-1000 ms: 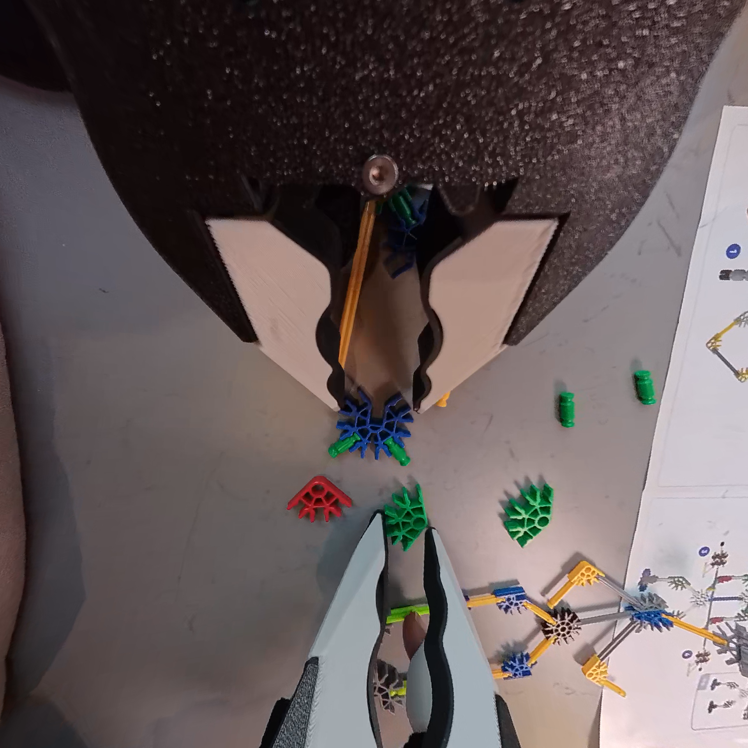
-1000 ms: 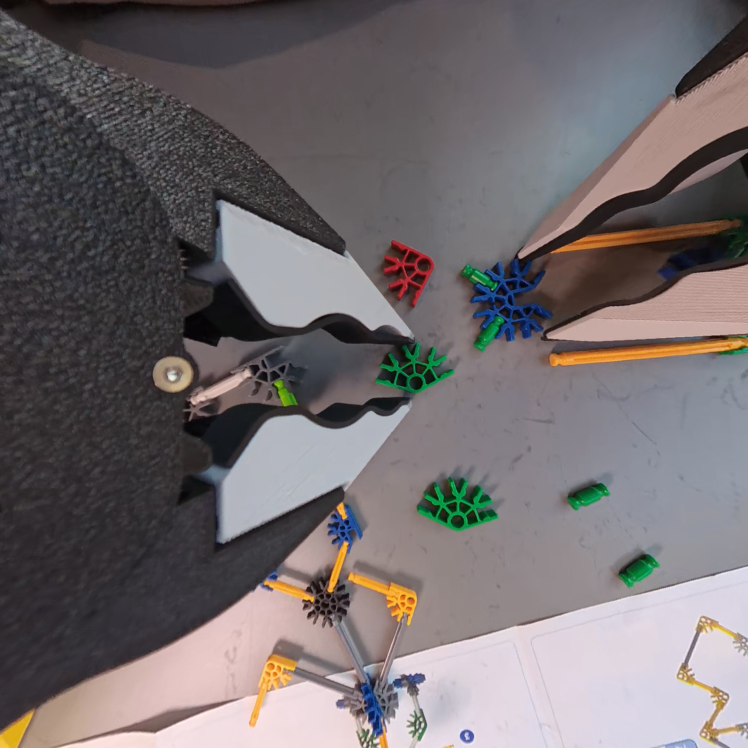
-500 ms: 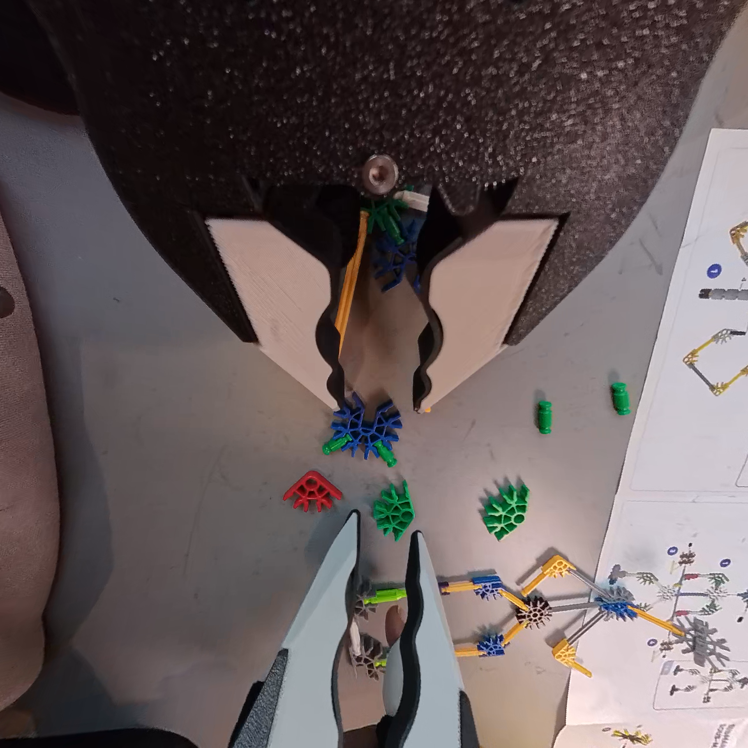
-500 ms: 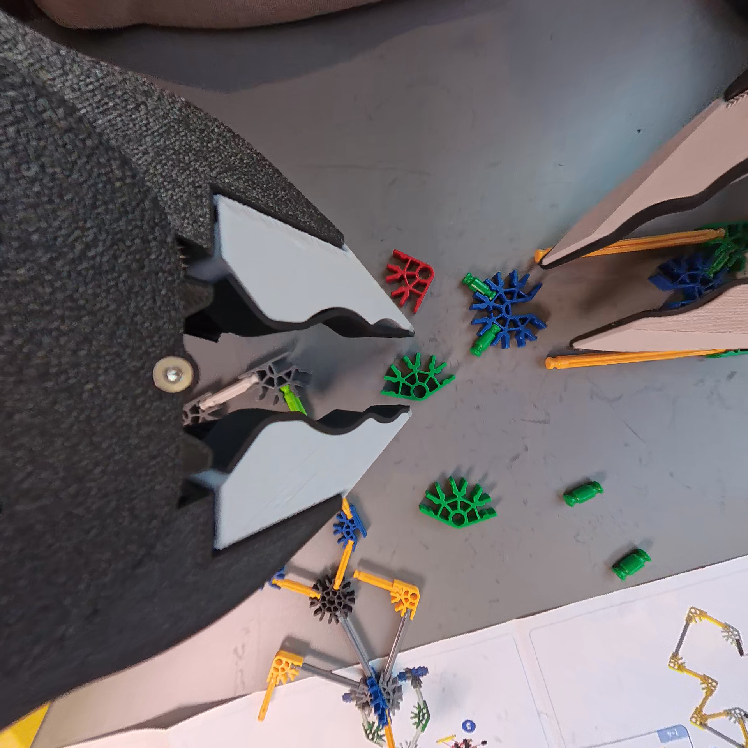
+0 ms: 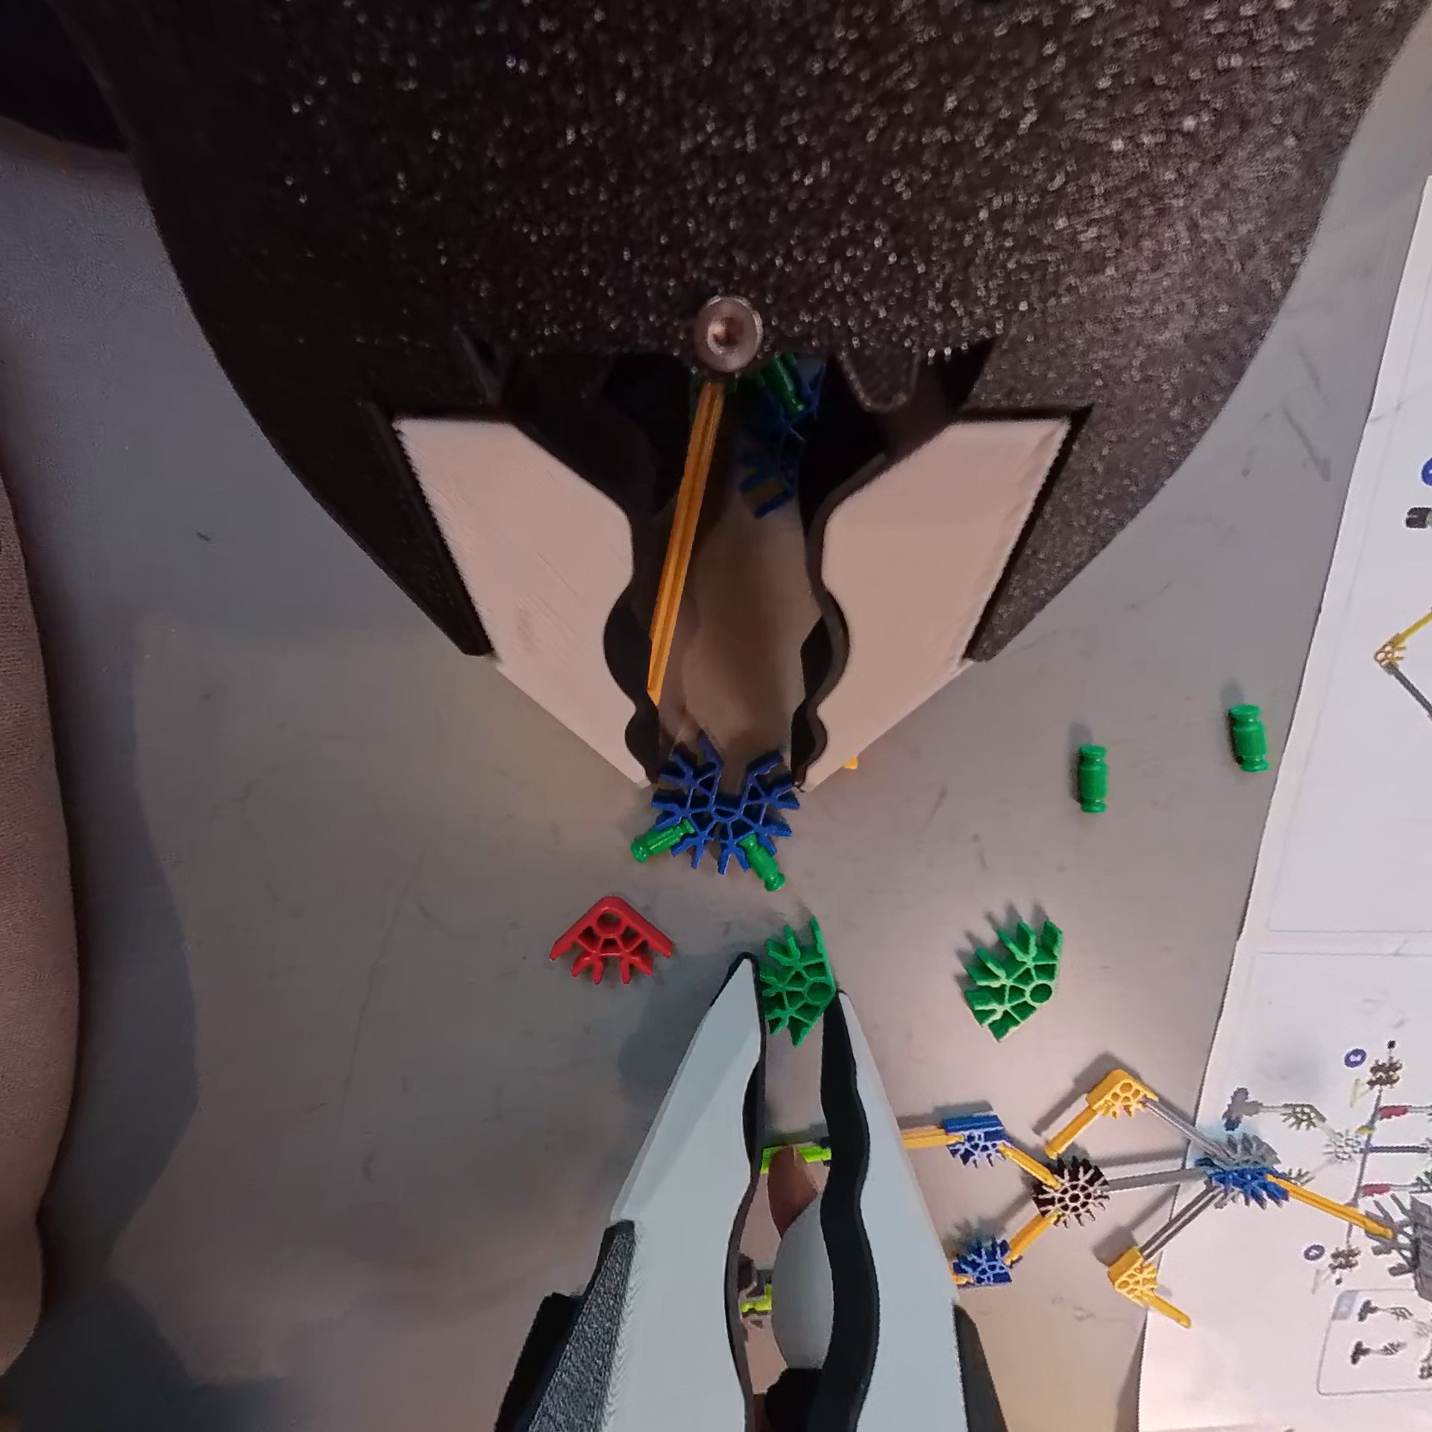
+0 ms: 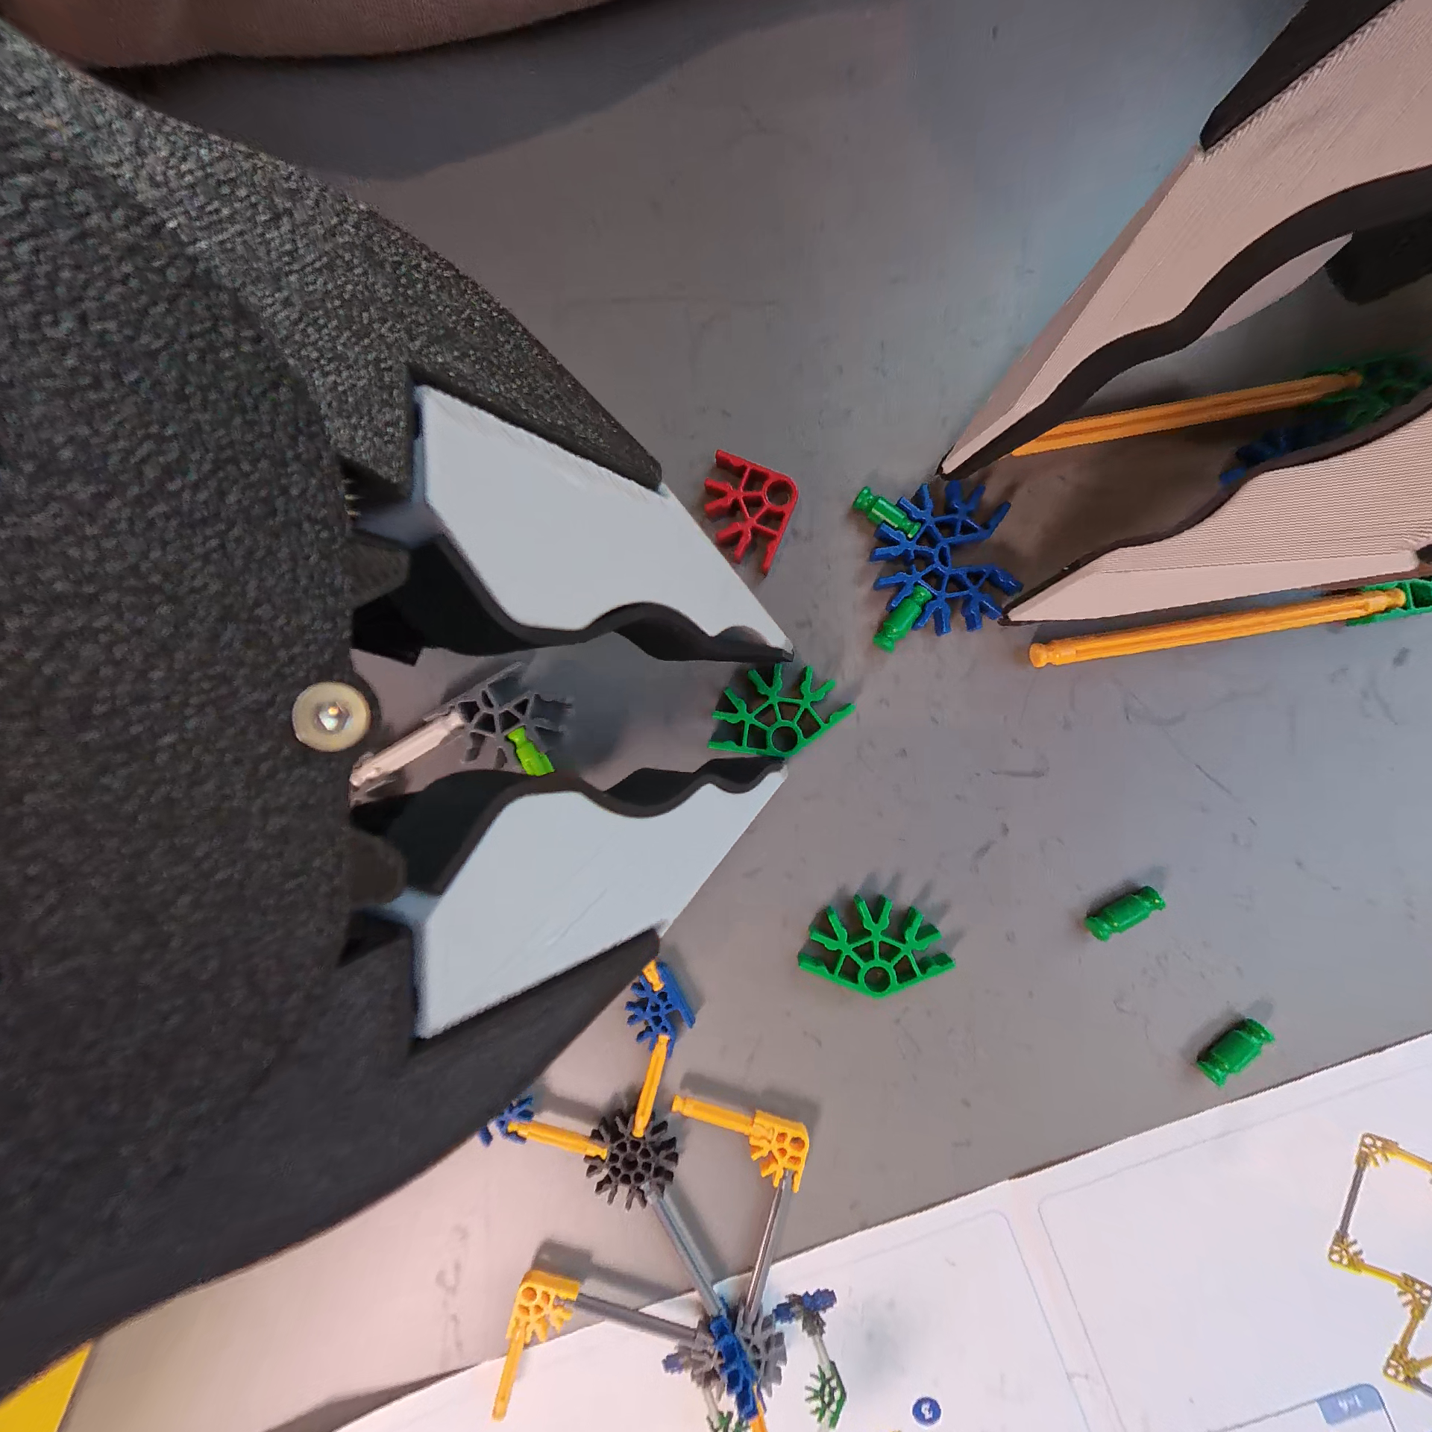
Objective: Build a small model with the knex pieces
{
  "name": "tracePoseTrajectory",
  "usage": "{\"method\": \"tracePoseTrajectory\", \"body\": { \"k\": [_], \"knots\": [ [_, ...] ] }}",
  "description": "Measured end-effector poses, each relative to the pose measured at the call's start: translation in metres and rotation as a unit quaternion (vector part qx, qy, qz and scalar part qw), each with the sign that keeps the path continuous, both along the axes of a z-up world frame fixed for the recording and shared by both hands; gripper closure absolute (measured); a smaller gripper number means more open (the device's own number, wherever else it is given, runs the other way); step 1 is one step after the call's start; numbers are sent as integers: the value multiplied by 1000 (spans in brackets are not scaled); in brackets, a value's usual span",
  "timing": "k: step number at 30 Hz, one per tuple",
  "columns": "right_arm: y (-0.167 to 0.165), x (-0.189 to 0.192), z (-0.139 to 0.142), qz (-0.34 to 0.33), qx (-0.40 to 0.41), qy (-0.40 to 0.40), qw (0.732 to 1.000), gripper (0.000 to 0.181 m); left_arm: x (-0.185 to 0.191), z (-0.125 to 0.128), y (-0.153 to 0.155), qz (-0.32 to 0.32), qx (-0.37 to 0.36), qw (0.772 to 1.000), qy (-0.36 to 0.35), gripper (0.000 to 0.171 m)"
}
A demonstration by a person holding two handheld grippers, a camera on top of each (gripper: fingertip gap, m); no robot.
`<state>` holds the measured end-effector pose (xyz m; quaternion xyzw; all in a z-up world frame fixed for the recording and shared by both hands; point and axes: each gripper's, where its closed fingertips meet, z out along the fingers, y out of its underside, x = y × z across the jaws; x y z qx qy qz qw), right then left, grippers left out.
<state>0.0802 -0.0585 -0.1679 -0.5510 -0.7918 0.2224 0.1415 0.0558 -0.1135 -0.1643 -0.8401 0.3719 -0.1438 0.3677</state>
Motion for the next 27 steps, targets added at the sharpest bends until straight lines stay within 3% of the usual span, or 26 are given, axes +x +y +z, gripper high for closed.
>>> {"method": "tracePoseTrajectory", "body": {
  "k": [17,22,27],
  "knots": [
    [-8,-9,5,96,9,31,995,159,-1,-1,-1,-2,-5,1000,-7,139],
    [-4,-11,1,74,9,24,997,159,2,0,-6,-14,-12,1000,-14,139],
    [6,-12,0,10,-8,8,1000,159,3,3,-13,-30,-29,999,-35,139]
  ]
}}
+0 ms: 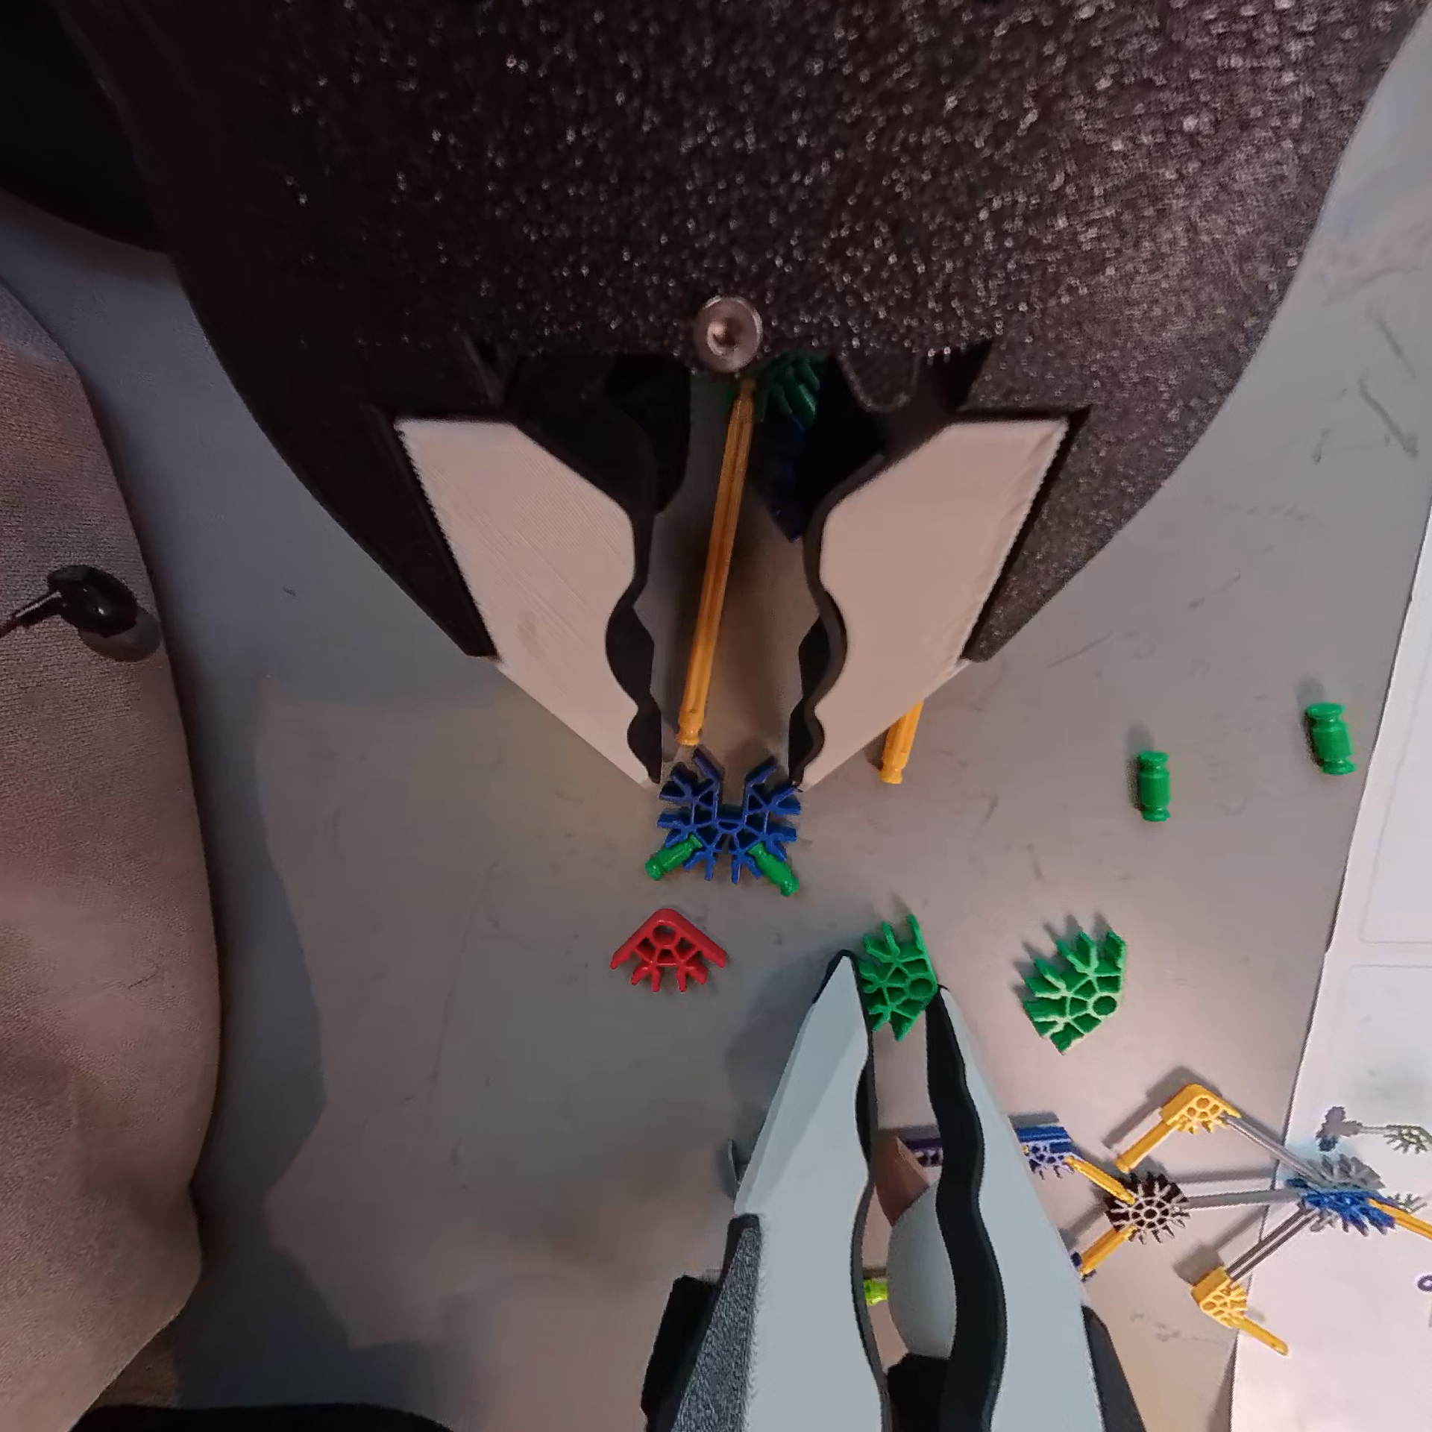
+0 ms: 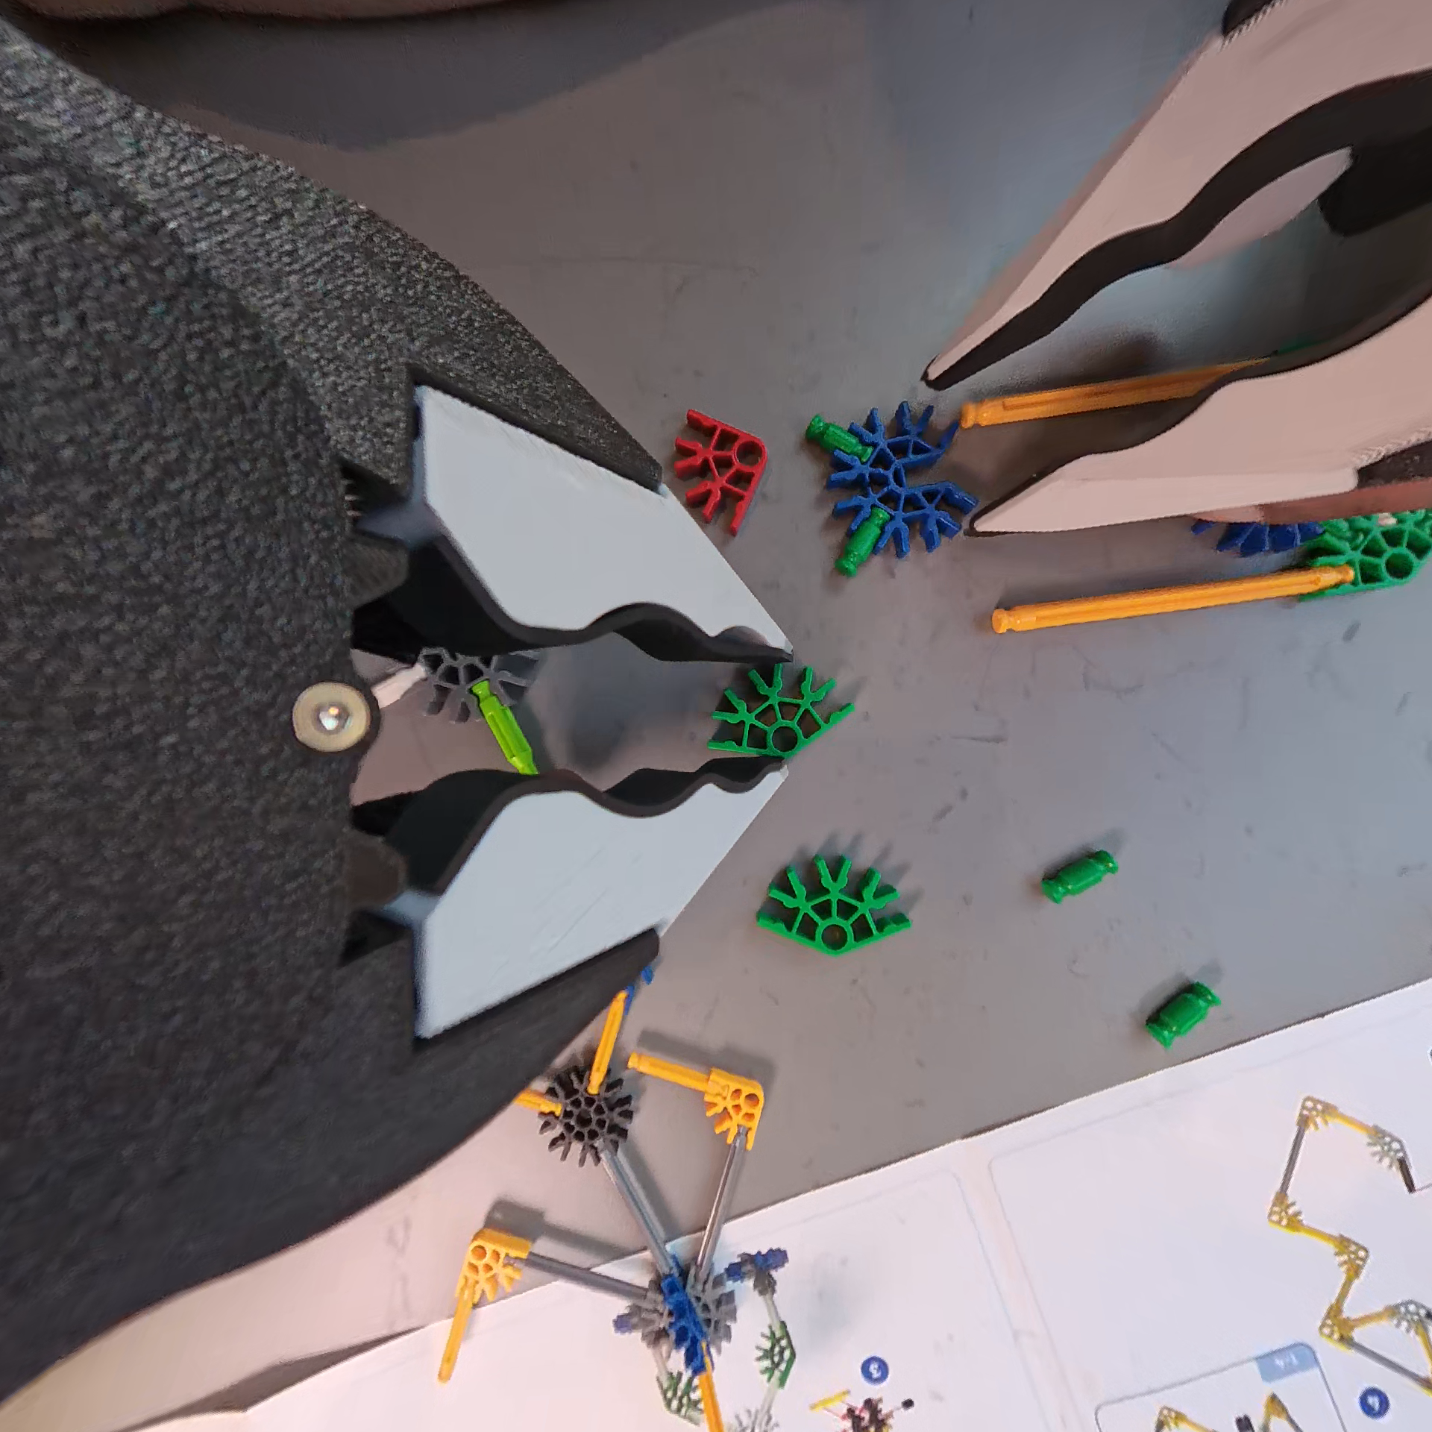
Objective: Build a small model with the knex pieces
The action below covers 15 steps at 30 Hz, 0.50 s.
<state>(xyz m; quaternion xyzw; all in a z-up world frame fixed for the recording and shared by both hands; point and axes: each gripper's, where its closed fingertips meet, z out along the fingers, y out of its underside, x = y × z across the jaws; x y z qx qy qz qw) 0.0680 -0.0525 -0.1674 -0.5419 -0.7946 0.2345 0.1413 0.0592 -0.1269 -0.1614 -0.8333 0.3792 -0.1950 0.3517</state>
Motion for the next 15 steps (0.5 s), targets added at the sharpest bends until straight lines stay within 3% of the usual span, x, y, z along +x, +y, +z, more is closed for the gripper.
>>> {"method": "tracePoseTrajectory", "body": {
  "k": [8,15],
  "knots": [
    [-17,8,7,18,-23,-7,1000,151,0,1,7,15,19,1000,9,134],
    [-15,8,-1,43,21,7,999,154,4,0,8,13,26,999,22,136]
  ]
}}
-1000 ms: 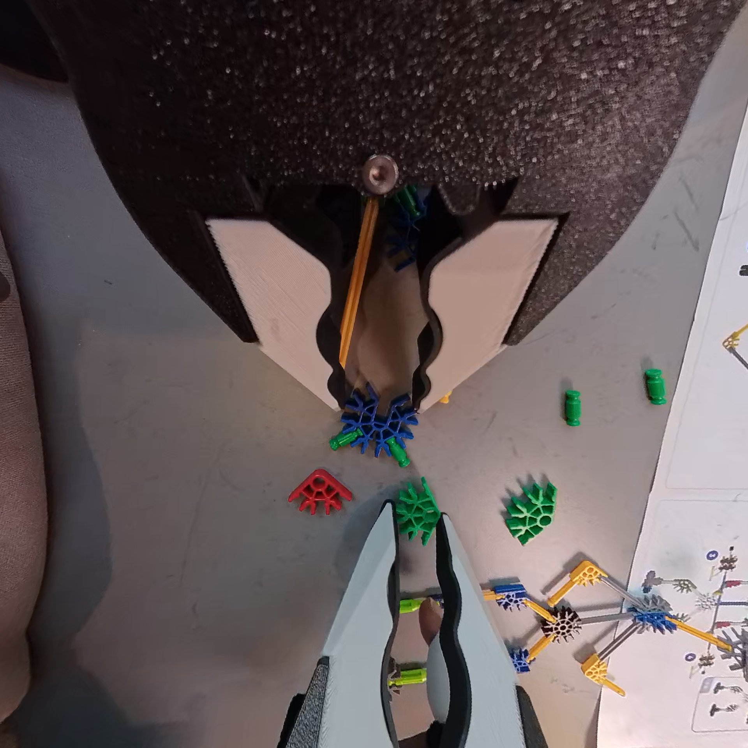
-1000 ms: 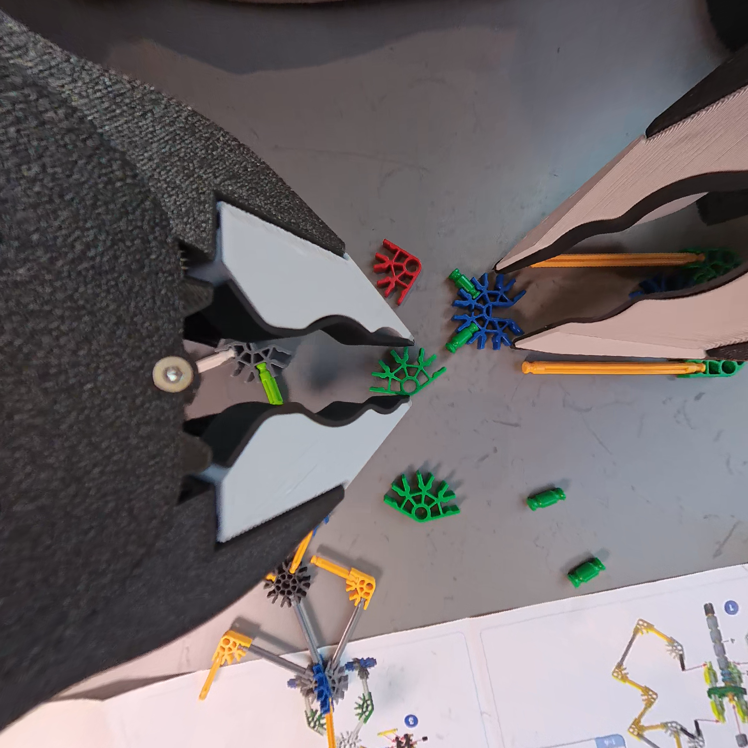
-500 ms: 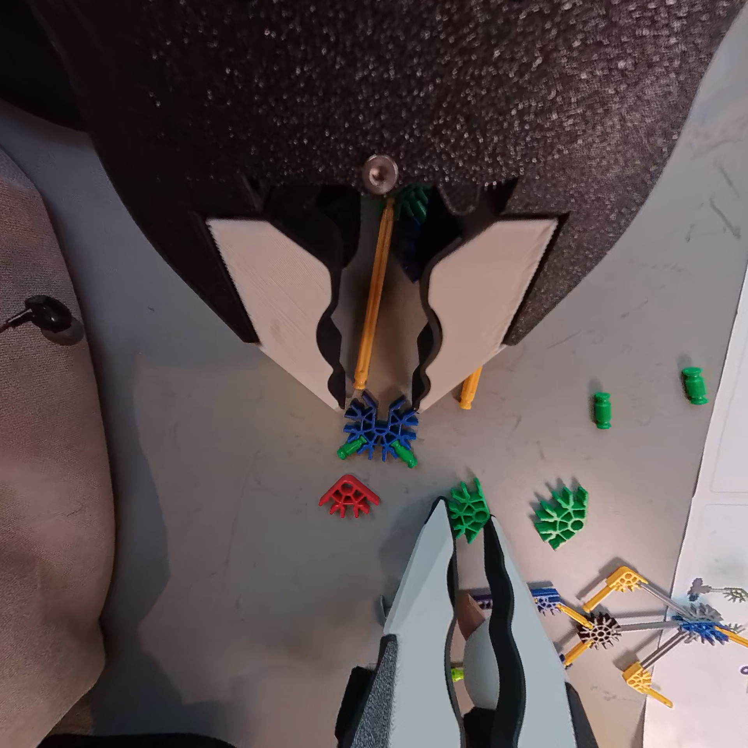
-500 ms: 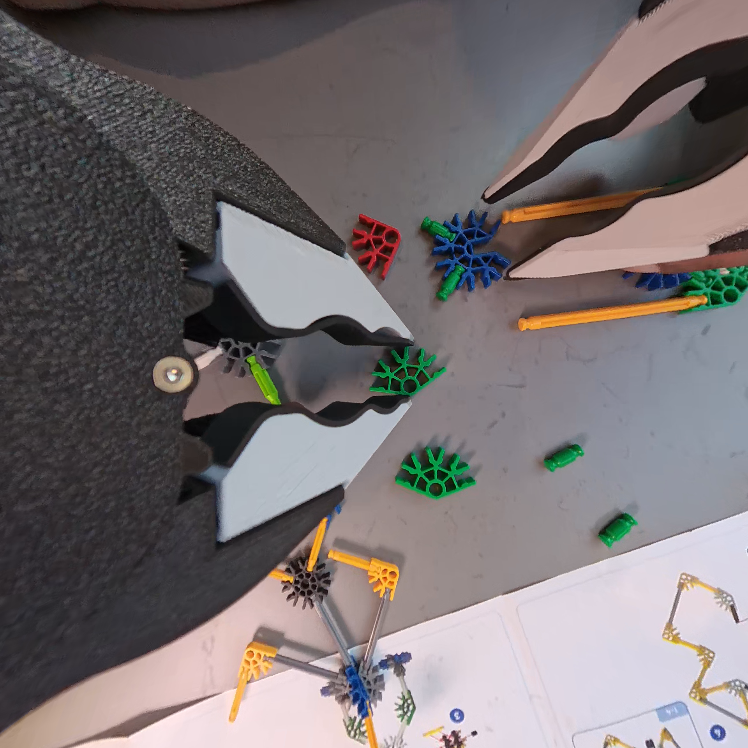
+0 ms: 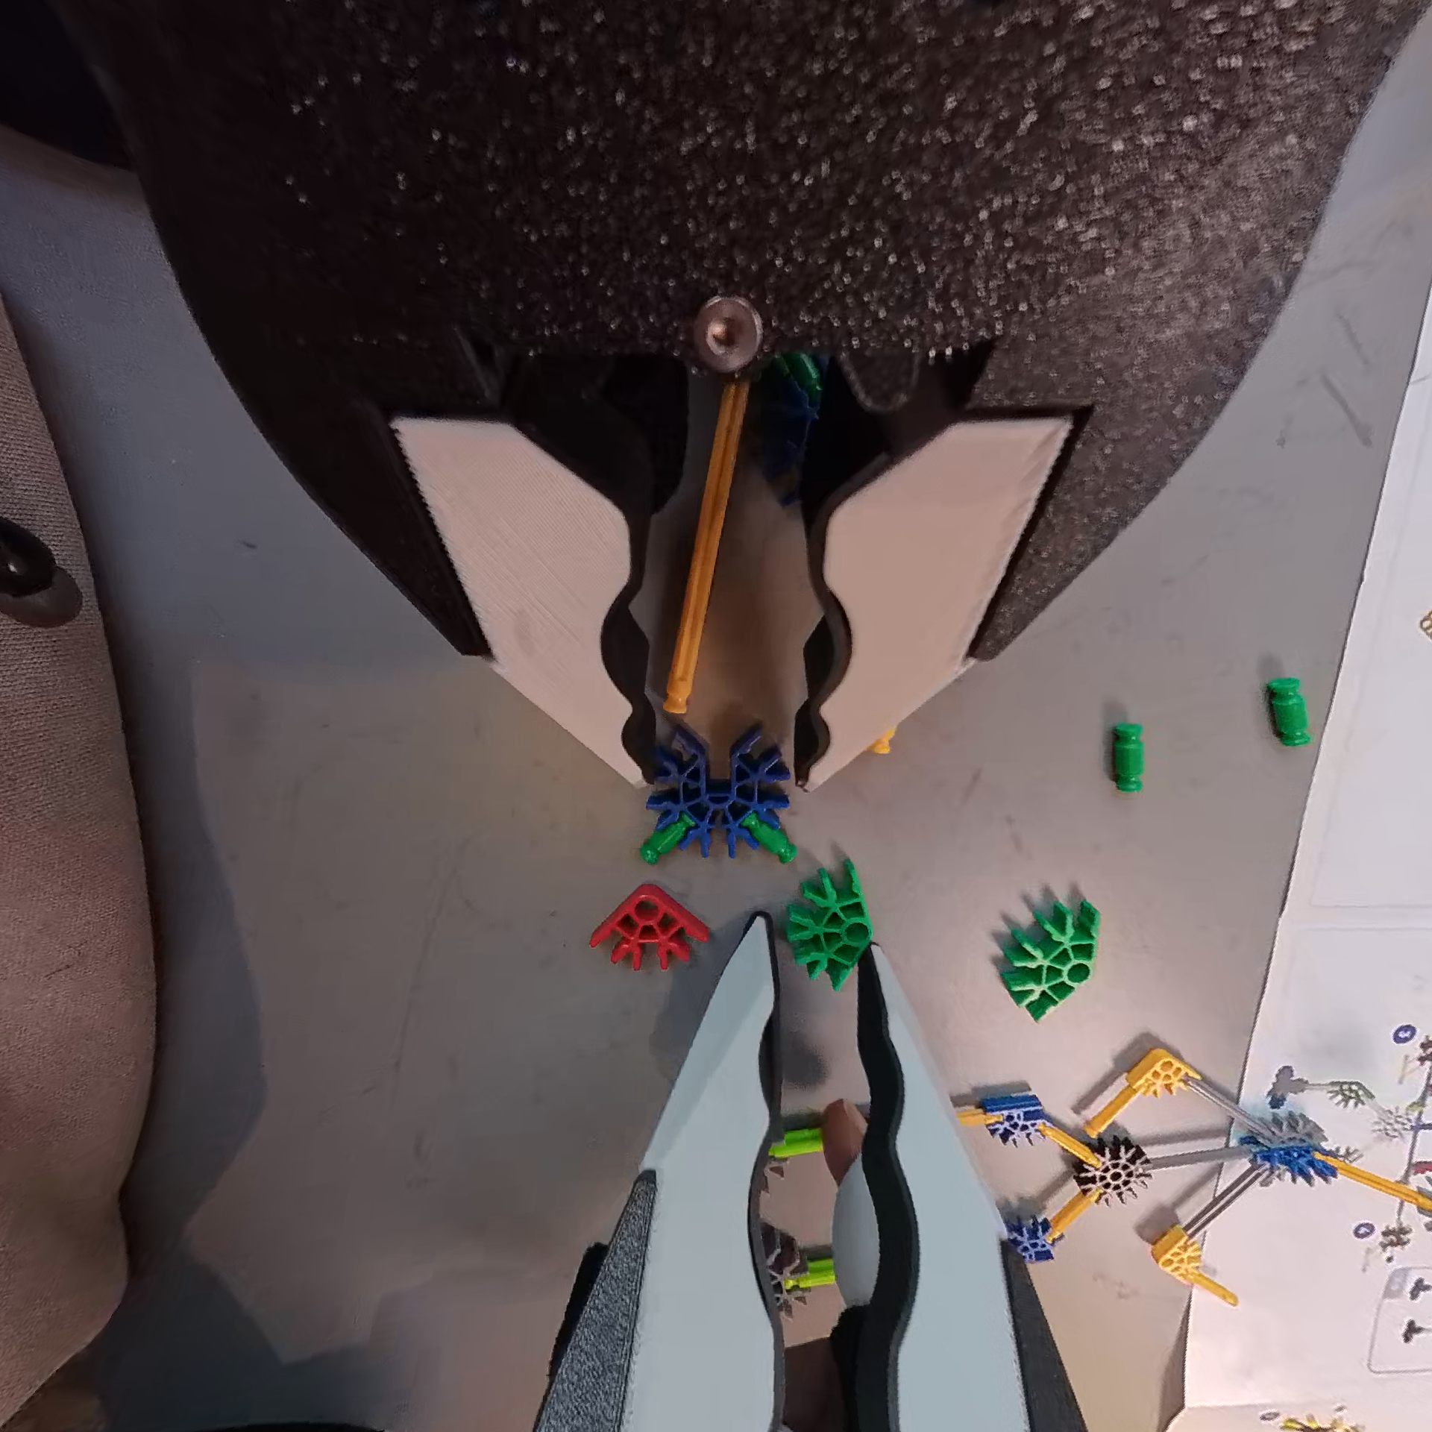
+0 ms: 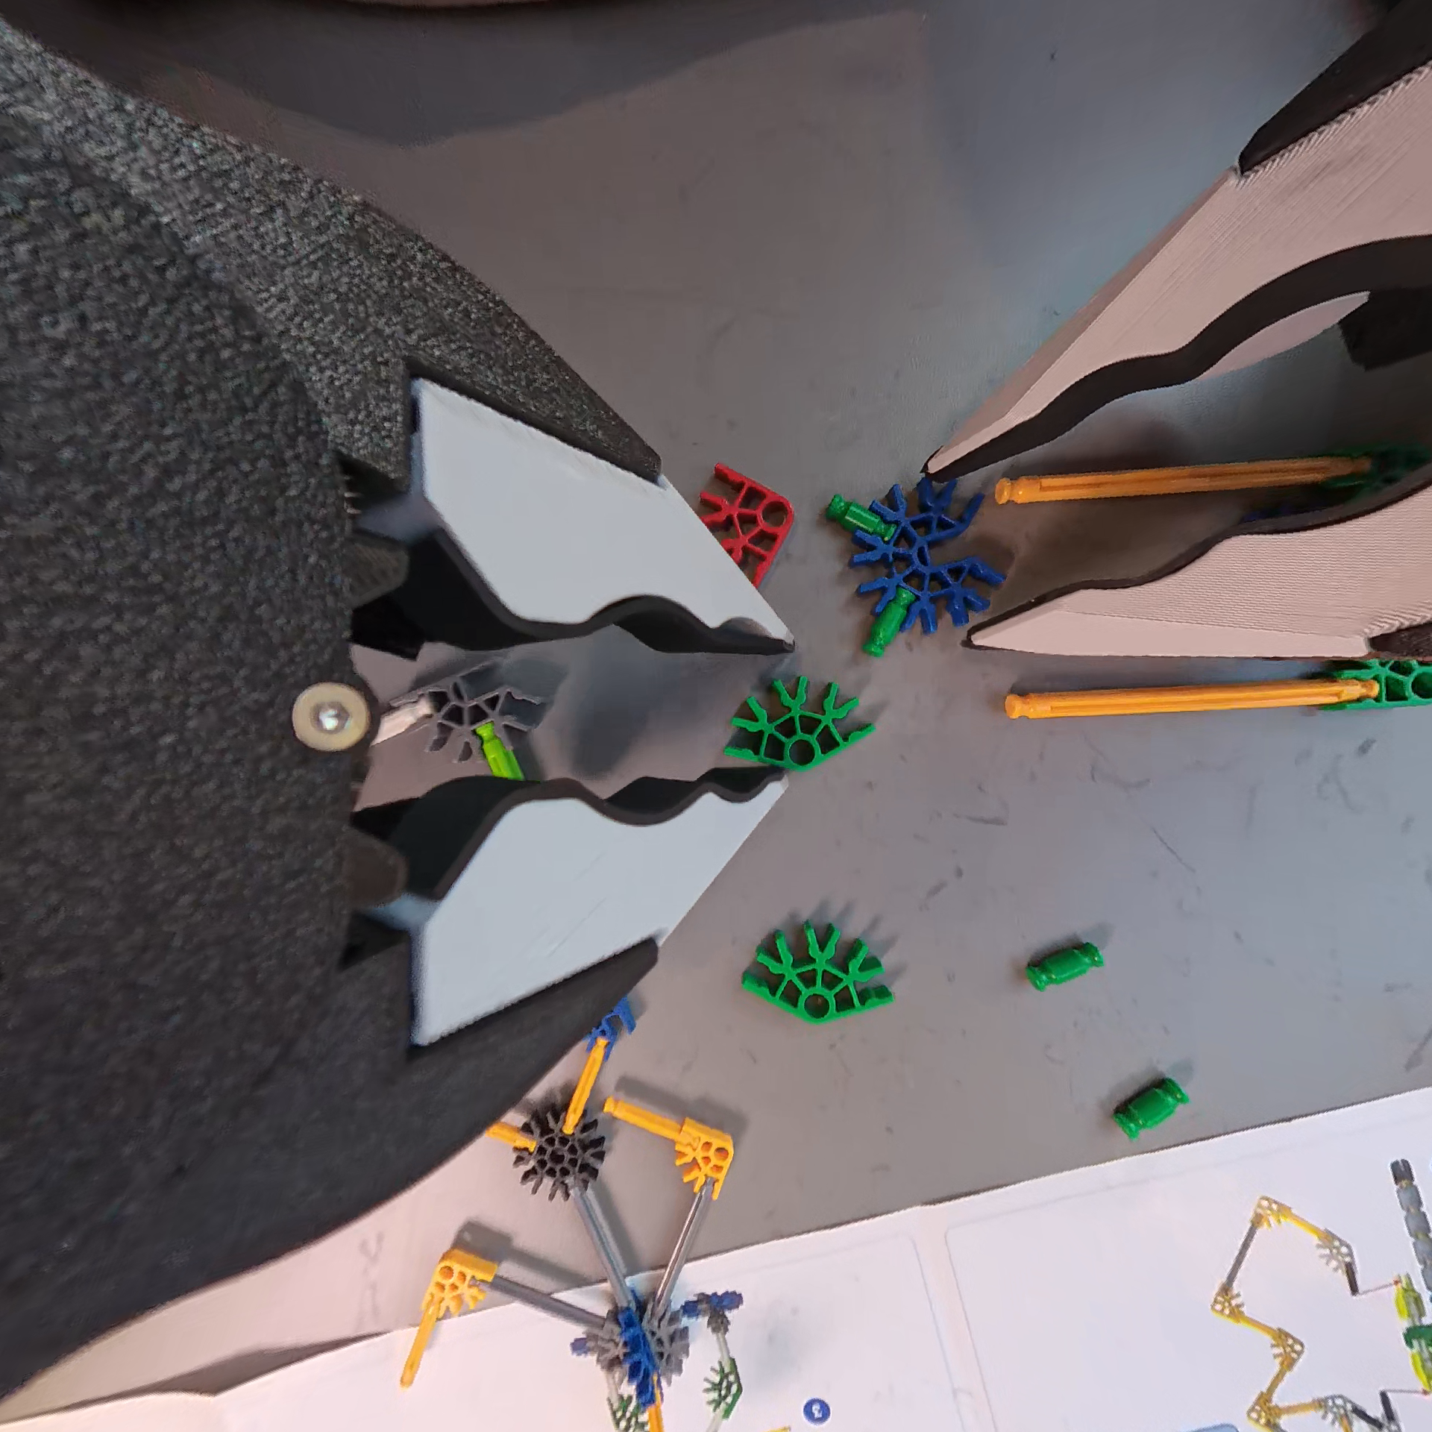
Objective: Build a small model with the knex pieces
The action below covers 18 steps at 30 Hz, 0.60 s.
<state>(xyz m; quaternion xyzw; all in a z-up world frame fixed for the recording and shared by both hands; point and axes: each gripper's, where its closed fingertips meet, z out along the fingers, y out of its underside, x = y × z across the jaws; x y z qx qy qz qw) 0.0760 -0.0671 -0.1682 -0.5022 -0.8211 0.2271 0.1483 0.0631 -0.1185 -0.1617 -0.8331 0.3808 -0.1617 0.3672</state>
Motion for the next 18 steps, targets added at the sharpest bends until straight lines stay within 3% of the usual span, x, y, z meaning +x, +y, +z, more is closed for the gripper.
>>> {"method": "tracePoseTrajectory", "body": {
  "k": [1,10,14,18],
  "knots": [
    [-2,-1,1,0,-6,3,1000,160,1,0,-1,-1,-2,1000,0,137],
    [2,-7,14,-40,-78,30,996,161,1,10,1,17,-11,999,-36,138],
    [-12,-10,31,-36,-163,49,985,161,-10,32,16,56,27,994,-93,131],
    [-25,-10,41,-24,-231,54,971,161,-4,41,15,21,88,993,-69,130]
  ]
}}
